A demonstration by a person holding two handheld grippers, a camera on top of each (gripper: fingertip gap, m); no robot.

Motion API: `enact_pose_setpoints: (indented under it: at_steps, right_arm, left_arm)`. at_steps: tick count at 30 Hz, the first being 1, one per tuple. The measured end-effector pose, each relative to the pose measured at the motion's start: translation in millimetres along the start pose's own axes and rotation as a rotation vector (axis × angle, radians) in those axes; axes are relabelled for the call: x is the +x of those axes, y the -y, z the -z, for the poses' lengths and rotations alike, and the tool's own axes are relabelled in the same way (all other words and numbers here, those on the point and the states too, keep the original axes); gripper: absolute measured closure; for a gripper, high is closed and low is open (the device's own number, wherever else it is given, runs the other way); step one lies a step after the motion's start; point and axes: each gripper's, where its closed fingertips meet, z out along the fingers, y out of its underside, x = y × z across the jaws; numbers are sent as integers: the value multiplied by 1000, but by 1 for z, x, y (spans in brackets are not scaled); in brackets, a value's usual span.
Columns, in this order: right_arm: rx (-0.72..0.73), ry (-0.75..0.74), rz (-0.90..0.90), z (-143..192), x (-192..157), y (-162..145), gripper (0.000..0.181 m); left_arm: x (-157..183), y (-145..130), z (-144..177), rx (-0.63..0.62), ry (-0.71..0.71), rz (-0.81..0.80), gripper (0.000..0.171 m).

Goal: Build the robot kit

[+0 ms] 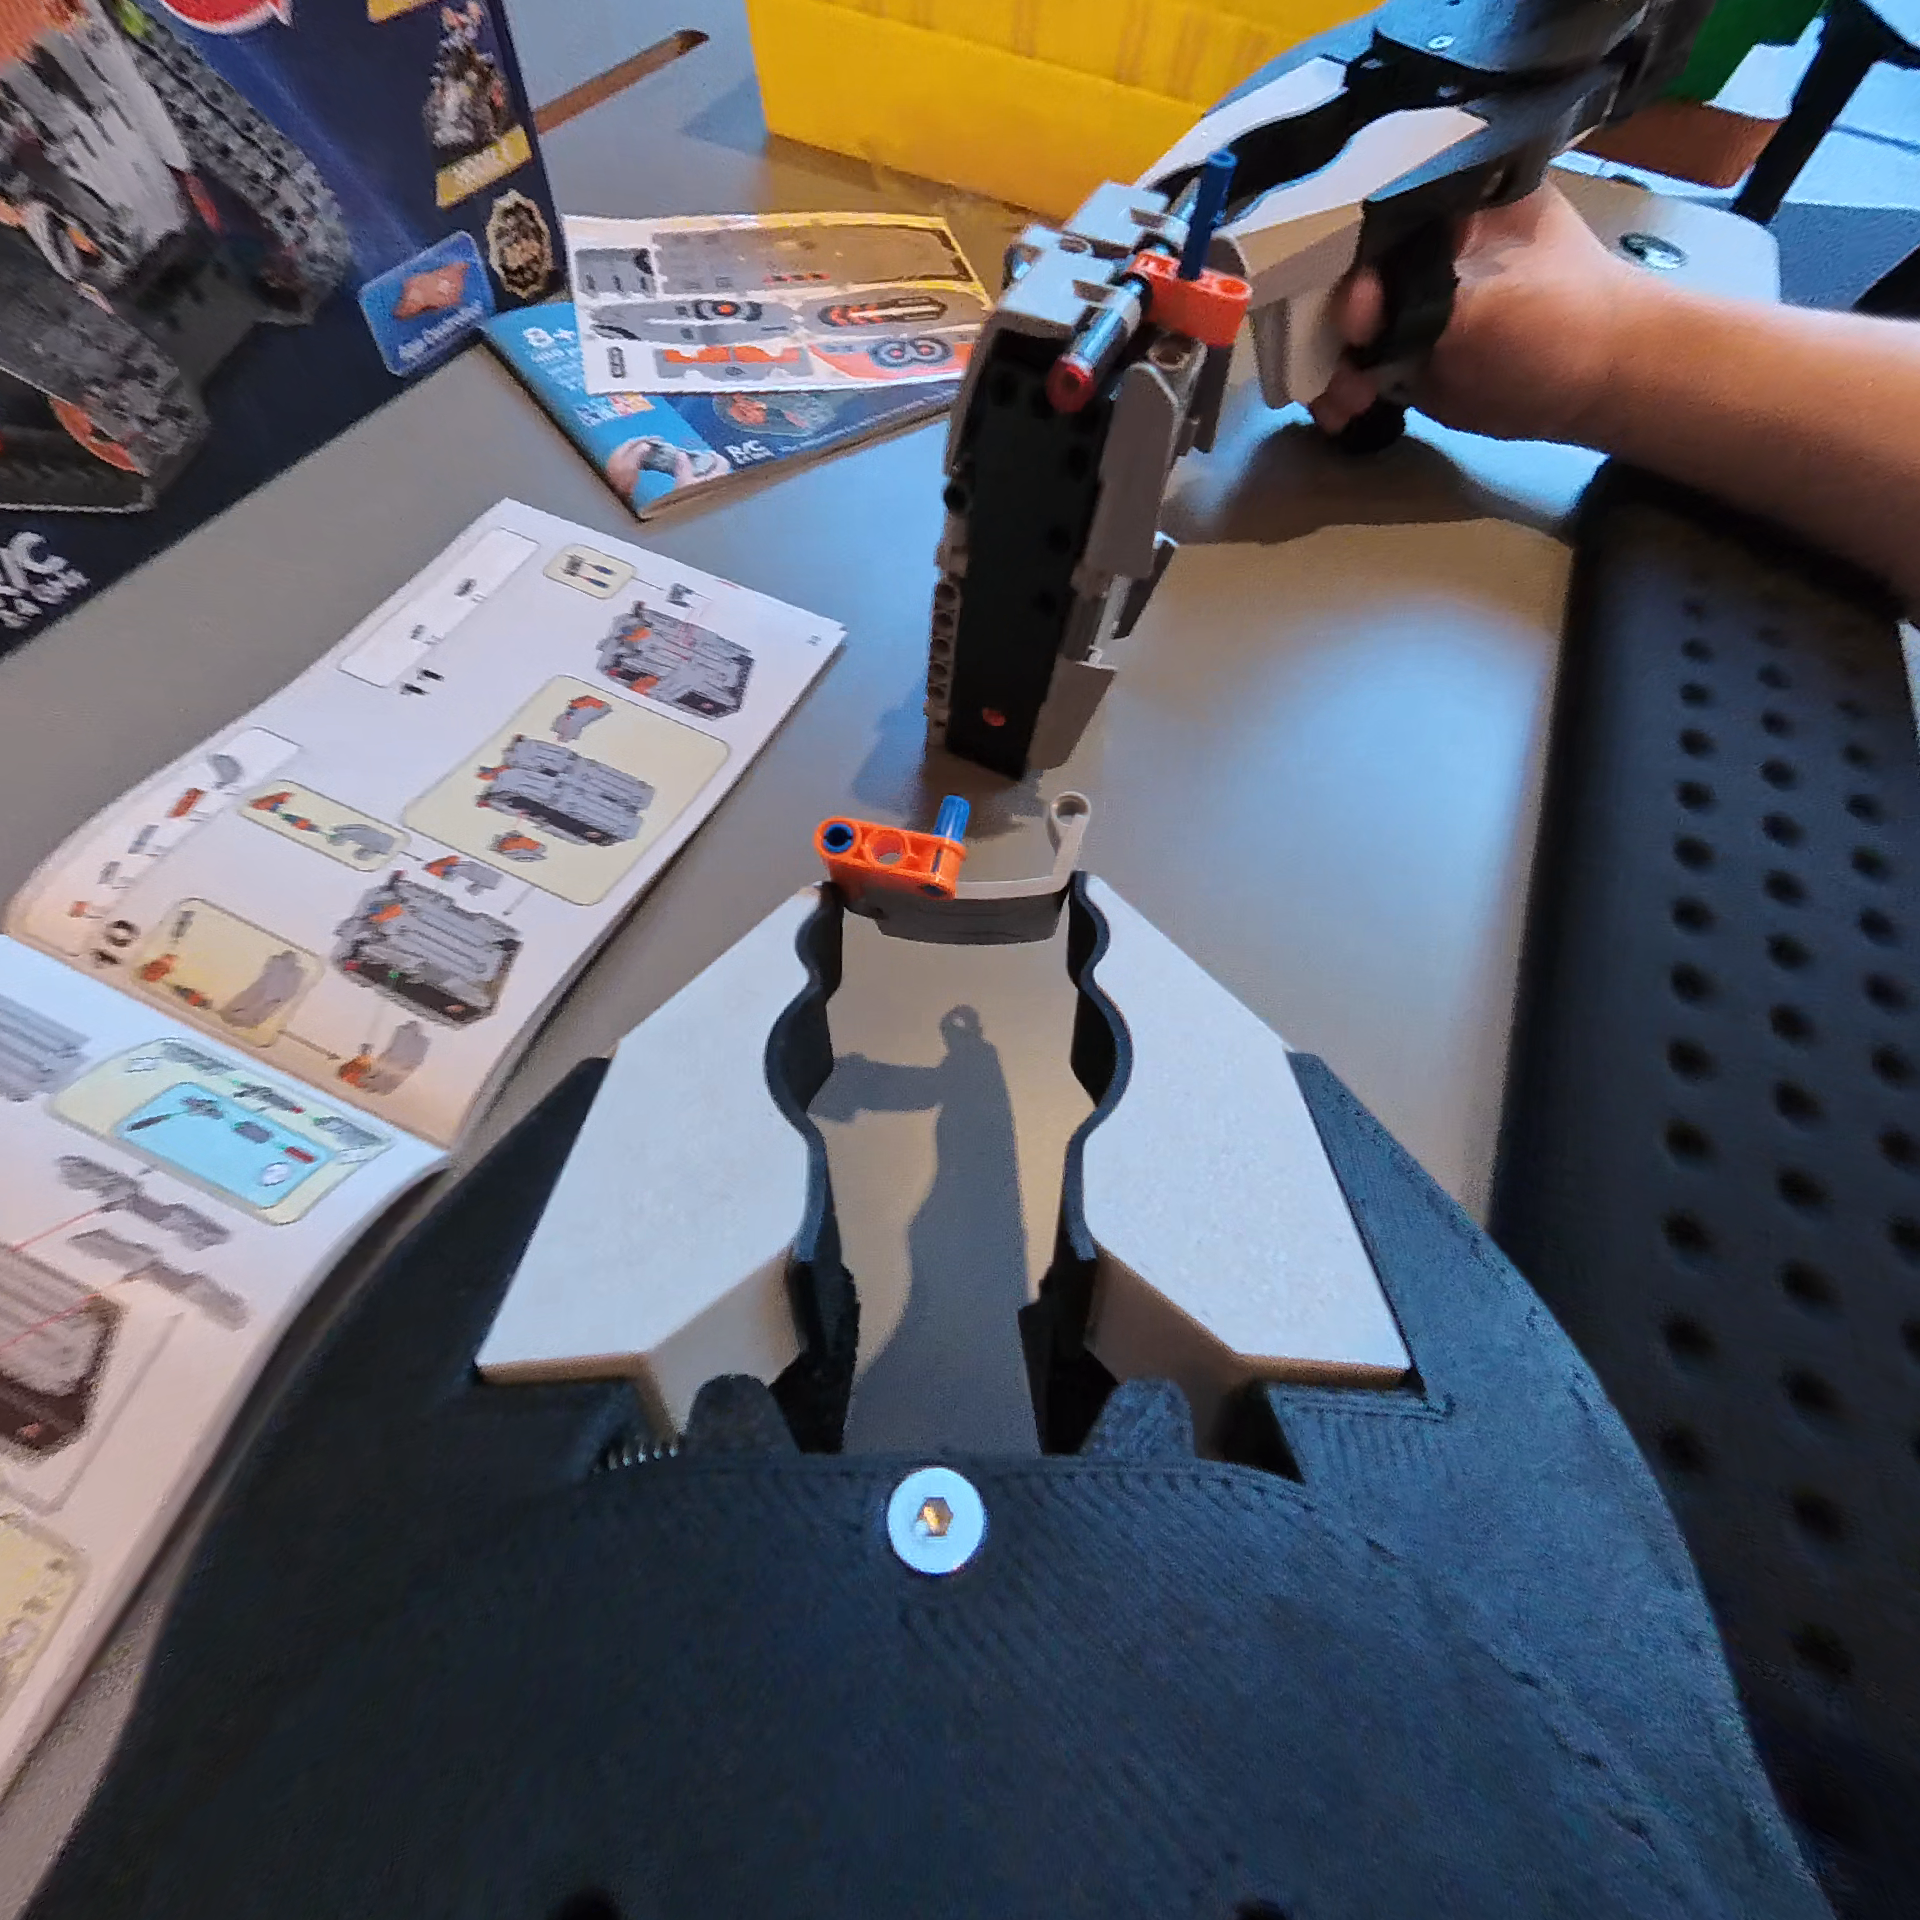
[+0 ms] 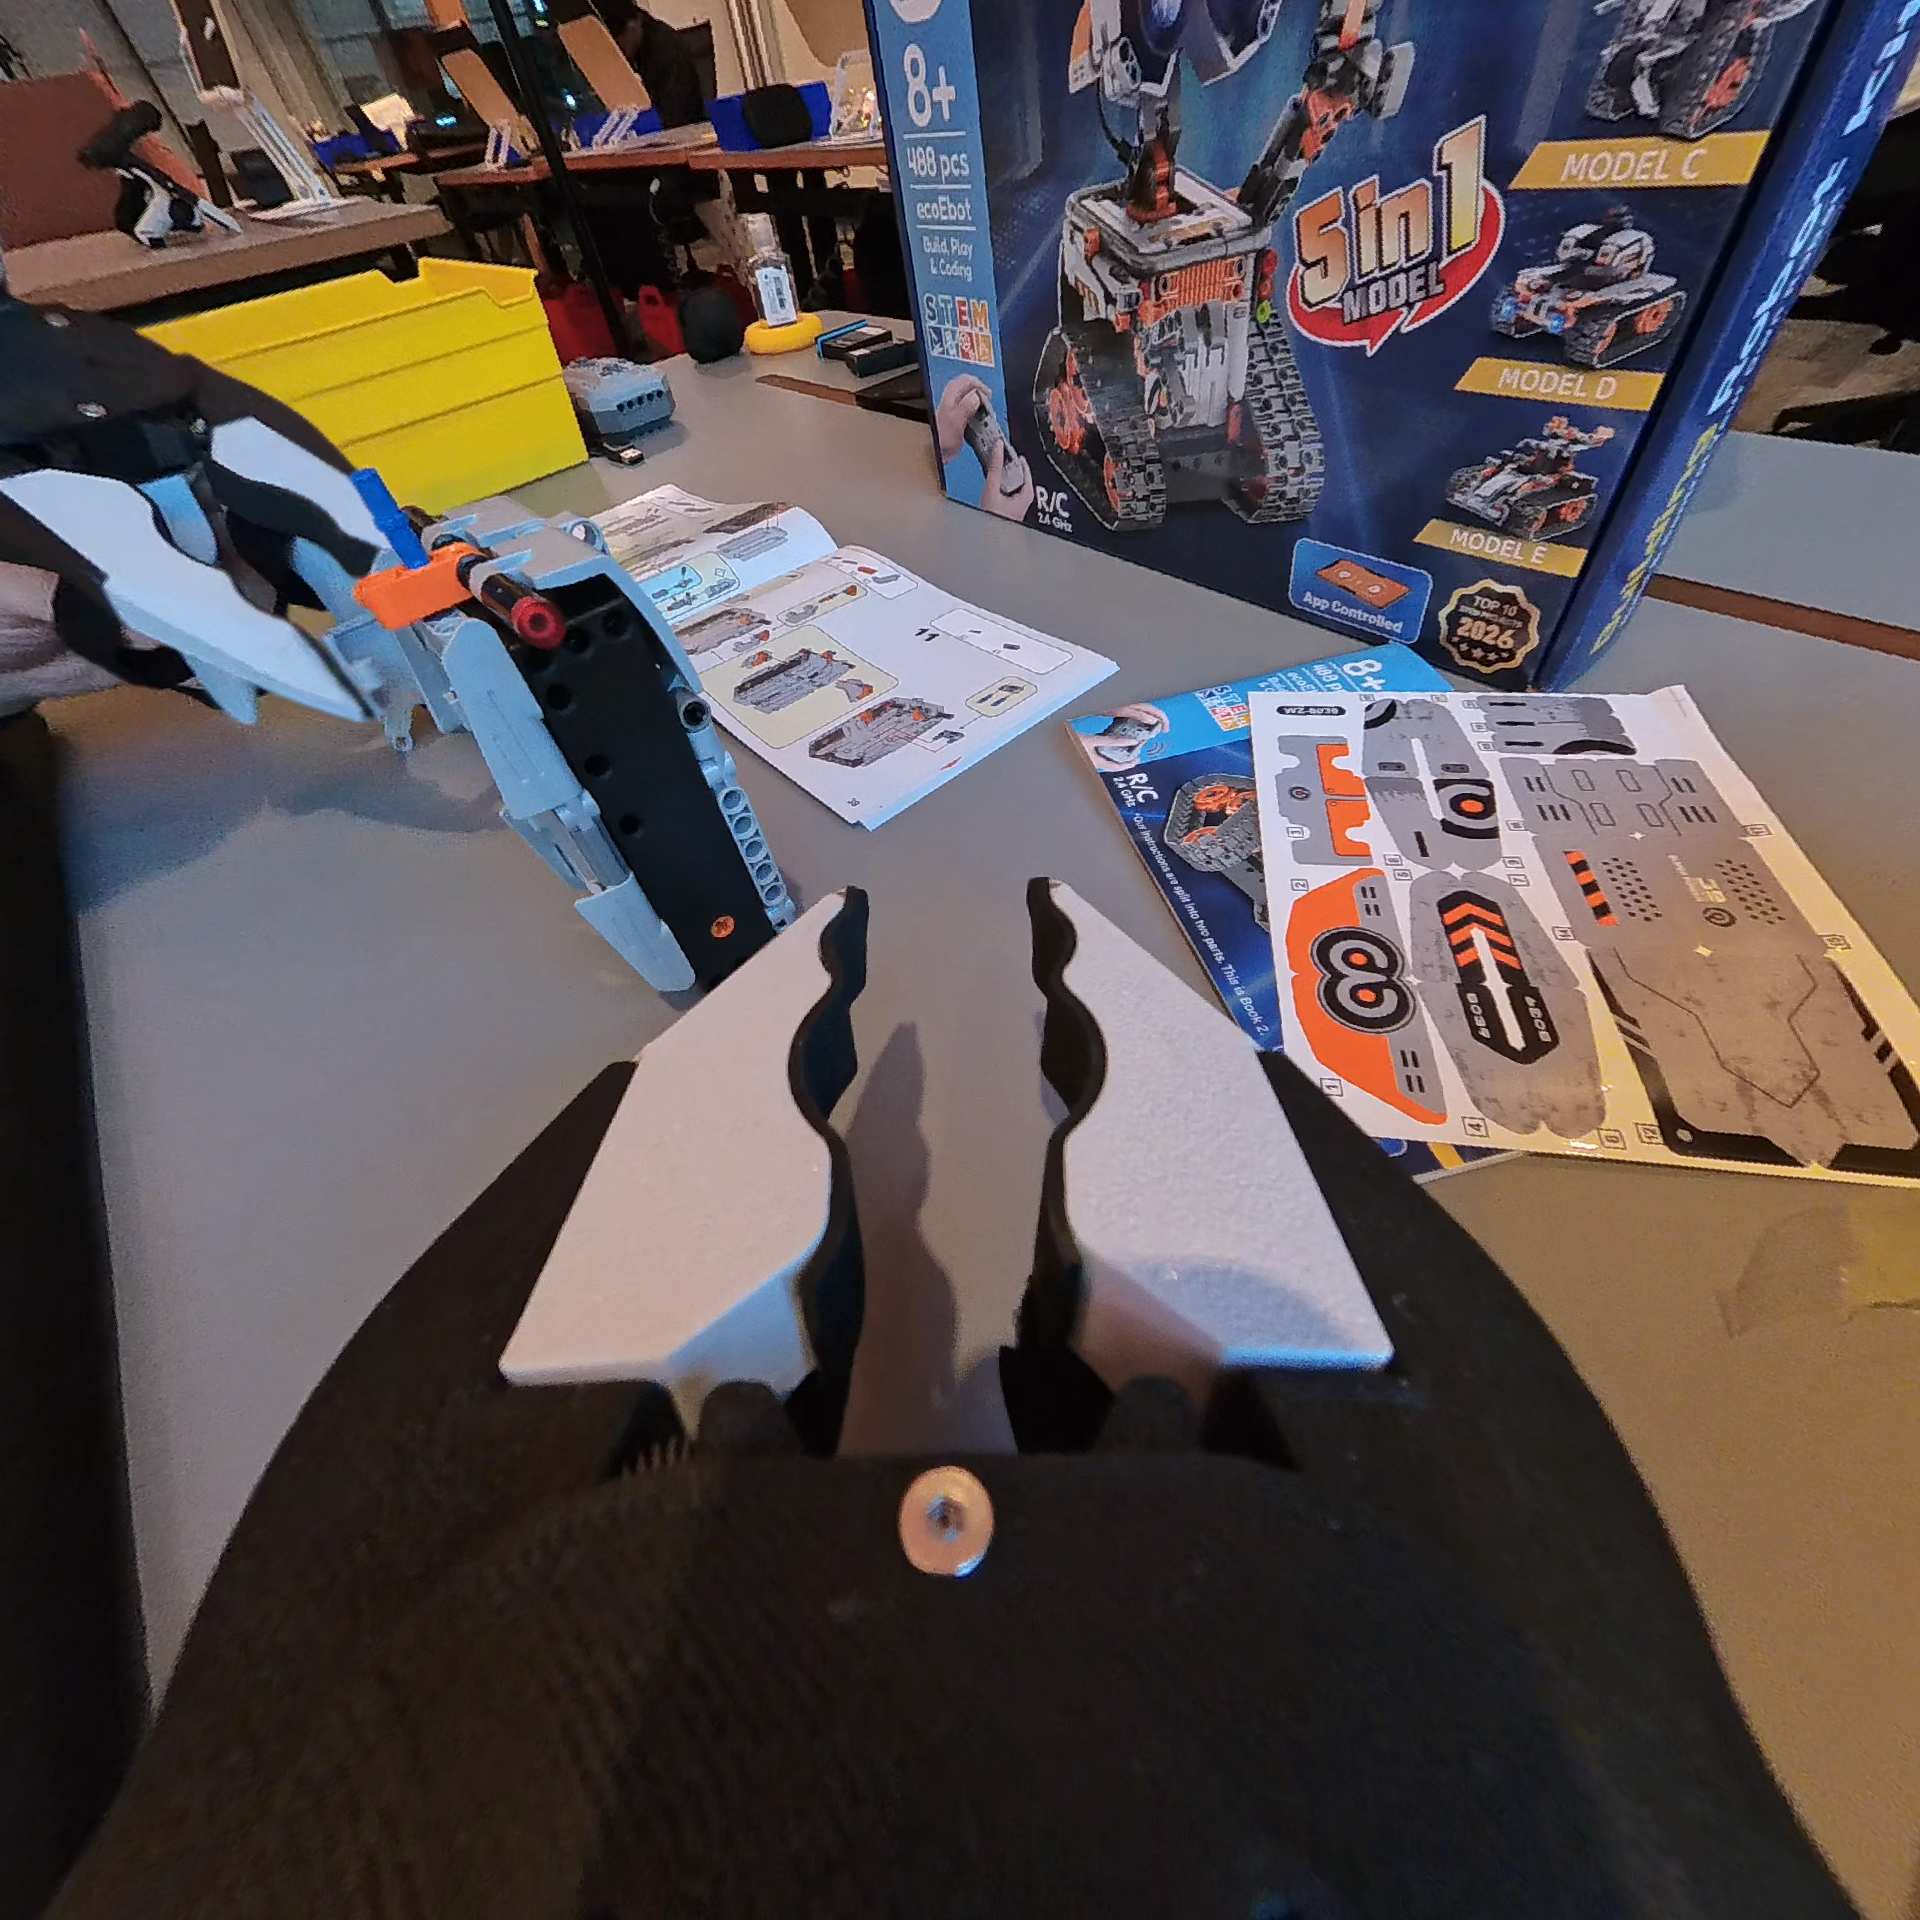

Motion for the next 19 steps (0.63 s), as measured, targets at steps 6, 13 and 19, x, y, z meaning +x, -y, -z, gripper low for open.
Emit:
enact_pose_setpoints:
  at_steps: [6, 13, 19]
  right_arm:
    - [-21, 23, -33, -2, 0, -3, 150]
    - [-14, -45, 83, 1, 7, -1, 153]
    - [-3, -58, 67, 3, 13, 1, 153]
  left_arm:
    - [-22, 9, 16, 67, 50, 17, 129]
    - [-26, 16, 22, 127, 57, 10, 129]
    - [-23, 12, 16, 100, 45, 3, 129]
